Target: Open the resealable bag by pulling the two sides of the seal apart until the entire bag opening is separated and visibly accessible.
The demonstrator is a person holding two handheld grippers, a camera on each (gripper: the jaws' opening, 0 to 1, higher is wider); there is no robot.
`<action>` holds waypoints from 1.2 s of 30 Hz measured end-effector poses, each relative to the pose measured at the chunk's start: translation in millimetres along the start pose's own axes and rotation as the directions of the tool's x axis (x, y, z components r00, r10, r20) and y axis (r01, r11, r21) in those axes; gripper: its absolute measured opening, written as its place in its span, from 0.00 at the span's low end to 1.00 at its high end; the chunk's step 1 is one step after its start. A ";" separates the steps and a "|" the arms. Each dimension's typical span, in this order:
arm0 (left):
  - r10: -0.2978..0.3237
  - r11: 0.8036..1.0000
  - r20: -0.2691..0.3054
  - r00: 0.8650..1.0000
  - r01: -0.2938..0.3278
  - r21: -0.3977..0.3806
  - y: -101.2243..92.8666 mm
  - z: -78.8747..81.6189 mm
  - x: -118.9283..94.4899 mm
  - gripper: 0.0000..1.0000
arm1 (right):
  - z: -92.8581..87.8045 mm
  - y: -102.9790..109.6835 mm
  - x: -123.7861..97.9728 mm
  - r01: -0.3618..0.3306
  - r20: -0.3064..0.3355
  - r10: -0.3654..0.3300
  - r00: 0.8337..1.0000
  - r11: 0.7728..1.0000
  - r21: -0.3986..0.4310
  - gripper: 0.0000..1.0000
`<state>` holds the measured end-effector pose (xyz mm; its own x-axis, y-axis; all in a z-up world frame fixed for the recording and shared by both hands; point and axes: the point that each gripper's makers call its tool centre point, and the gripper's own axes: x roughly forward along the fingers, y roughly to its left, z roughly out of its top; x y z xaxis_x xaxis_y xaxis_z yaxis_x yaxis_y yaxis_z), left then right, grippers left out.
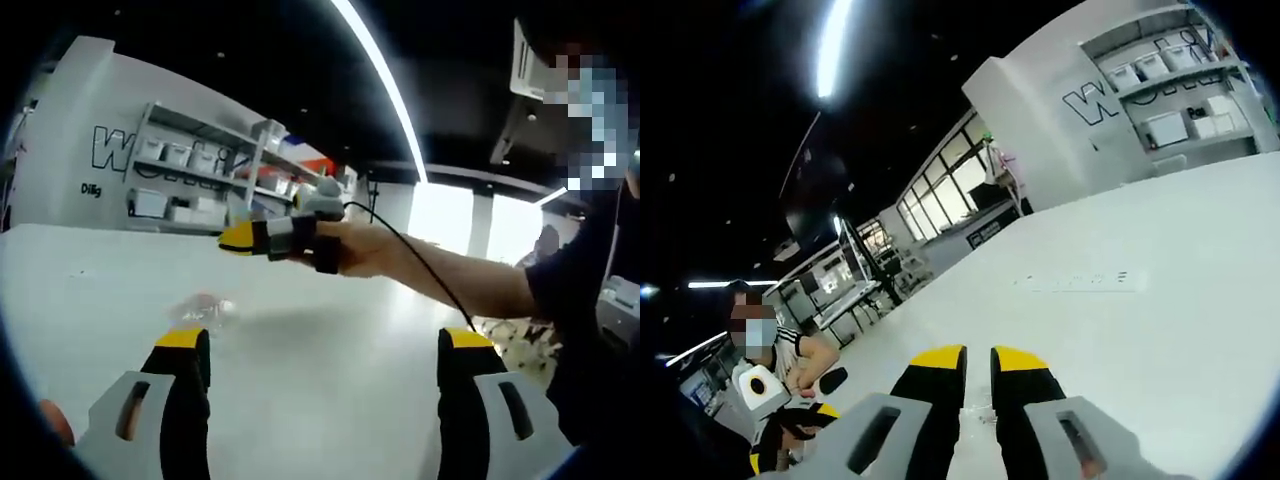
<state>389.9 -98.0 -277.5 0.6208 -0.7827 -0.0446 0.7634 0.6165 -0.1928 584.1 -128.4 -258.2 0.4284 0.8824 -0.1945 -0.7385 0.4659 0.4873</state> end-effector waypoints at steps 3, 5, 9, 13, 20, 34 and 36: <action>-0.001 1.000 -0.002 1.000 0.001 0.000 -0.8 -0.1 0.8 0.93 | -0.1 1.5 -1.6 -0.001 0.001 0.001 1.000 1.000 -0.004 0.06; -0.003 1.000 -0.001 1.000 0.003 0.001 -1.4 0.1 1.0 0.93 | -0.2 2.2 -2.7 0.001 0.002 -0.001 1.000 1.000 -0.012 0.07; -0.001 1.000 -0.001 1.000 0.001 0.002 -1.7 0.6 0.6 0.93 | -0.7 1.1 -5.3 0.014 0.002 -0.014 1.000 0.999 -0.041 0.14; -0.001 1.000 0.000 1.000 0.001 0.004 -2.8 1.2 0.1 0.93 | -4.5 -1.6 -6.8 0.024 -0.011 -0.025 1.000 0.998 -0.062 0.17; -0.001 1.000 -0.001 1.000 0.001 0.005 -4.0 1.2 0.7 0.93 | -10.7 0.4 -8.0 0.032 -0.028 -0.035 0.999 0.995 -0.093 0.31; 0.003 1.000 0.002 1.000 -0.003 0.003 -2.7 2.7 -0.1 0.93 | -27.3 0.6 -11.6 0.058 -0.092 -0.078 0.993 0.978 -0.198 0.78; 0.004 1.000 0.003 1.000 -0.004 0.002 -2.6 2.9 -0.1 0.93 | -30.0 -0.4 -12.2 0.064 -0.106 -0.090 0.990 0.972 -0.225 0.83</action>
<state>388.4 -99.2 -274.1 0.6242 -0.7801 -0.0420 0.7615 0.6196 -0.1904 563.5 -137.5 -281.7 0.4354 0.8390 -0.3265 -0.8075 0.5243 0.2703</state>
